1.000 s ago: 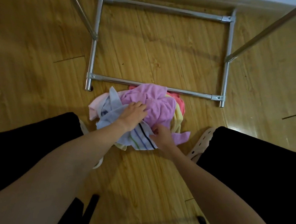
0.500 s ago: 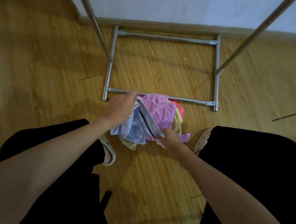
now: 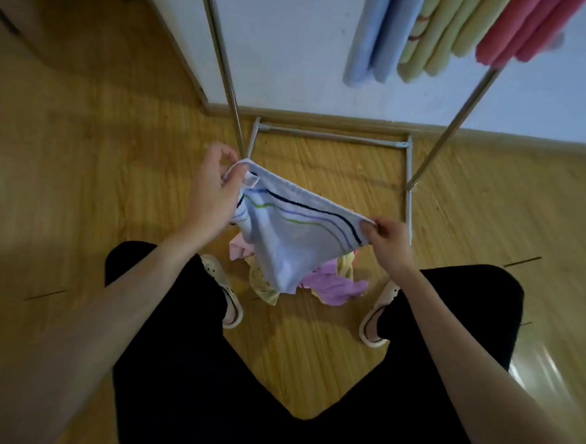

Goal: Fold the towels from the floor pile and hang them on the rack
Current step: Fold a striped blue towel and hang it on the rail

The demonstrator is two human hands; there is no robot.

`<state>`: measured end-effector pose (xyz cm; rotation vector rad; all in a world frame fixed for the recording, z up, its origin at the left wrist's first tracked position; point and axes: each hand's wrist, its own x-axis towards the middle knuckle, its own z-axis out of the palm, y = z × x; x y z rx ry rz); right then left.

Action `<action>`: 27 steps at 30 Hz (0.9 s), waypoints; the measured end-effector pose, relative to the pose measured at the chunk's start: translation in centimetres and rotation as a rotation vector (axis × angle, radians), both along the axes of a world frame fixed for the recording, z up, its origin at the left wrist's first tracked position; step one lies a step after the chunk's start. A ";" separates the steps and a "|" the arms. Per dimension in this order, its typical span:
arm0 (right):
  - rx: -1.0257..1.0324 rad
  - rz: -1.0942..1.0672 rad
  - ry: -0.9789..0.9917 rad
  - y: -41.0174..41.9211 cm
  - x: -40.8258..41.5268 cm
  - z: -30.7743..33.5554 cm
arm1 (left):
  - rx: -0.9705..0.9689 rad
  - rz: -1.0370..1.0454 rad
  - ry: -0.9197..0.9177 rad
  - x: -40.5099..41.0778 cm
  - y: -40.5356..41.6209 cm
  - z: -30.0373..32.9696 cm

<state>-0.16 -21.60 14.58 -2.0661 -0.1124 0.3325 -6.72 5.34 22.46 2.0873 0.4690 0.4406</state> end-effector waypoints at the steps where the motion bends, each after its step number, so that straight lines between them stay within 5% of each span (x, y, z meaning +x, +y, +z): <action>1: 0.056 -0.045 0.010 -0.2 -0.1 1.7 | -0.060 0.009 0.010 -0.2 0.0 1.1; 11: 0.354 -0.240 0.199 0.0 -3.3 13.2 | -0.440 -0.208 0.187 -3.1 -3.3 10.2; 15: 0.539 -0.328 0.273 0.5 -4.5 15.3 | -0.455 -0.342 0.239 -3.8 -4.3 12.0; 20: 0.761 -0.549 0.345 0.6 -5.1 17.5 | -0.221 -0.568 0.305 -4.7 -4.4 14.6; 27: 0.808 -0.634 0.277 0.6 -5.4 19.3 | 0.423 -0.690 0.302 -5.3 -3.6 15.5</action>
